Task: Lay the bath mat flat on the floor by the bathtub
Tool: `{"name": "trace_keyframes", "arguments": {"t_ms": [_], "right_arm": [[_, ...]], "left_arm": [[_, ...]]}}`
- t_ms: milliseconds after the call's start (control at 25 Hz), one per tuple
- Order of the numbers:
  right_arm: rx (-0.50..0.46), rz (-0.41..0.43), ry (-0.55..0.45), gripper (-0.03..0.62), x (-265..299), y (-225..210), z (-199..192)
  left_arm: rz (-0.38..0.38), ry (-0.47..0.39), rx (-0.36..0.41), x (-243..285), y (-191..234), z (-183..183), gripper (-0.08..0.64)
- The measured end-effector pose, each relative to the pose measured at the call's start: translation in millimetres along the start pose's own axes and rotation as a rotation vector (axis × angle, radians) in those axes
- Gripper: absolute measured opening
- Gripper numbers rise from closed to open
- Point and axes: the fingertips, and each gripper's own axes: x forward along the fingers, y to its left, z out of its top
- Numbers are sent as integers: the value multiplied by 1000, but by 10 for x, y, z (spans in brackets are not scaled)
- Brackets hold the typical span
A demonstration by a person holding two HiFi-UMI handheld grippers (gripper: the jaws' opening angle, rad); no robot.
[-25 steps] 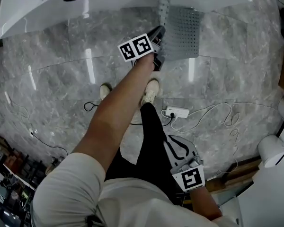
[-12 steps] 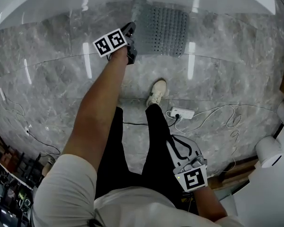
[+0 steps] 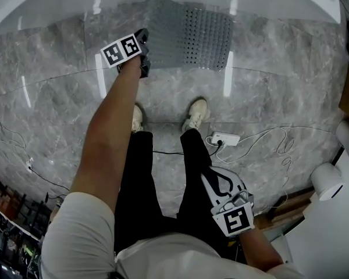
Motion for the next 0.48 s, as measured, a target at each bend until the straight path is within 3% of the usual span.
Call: {"name": "trace_keyframes", "arguments": {"t_ms": [160, 280, 480], "right_arm": [[2, -12, 10, 69, 129, 76, 48], [-11, -15, 30, 67, 251, 195, 38], [-34, -6, 12, 64, 429, 530, 257]], "left_arm": [[37, -46, 20, -80, 213, 152, 20], [64, 4, 79, -214, 358, 112, 20], [40, 44, 129, -711, 512, 88, 20]]}}
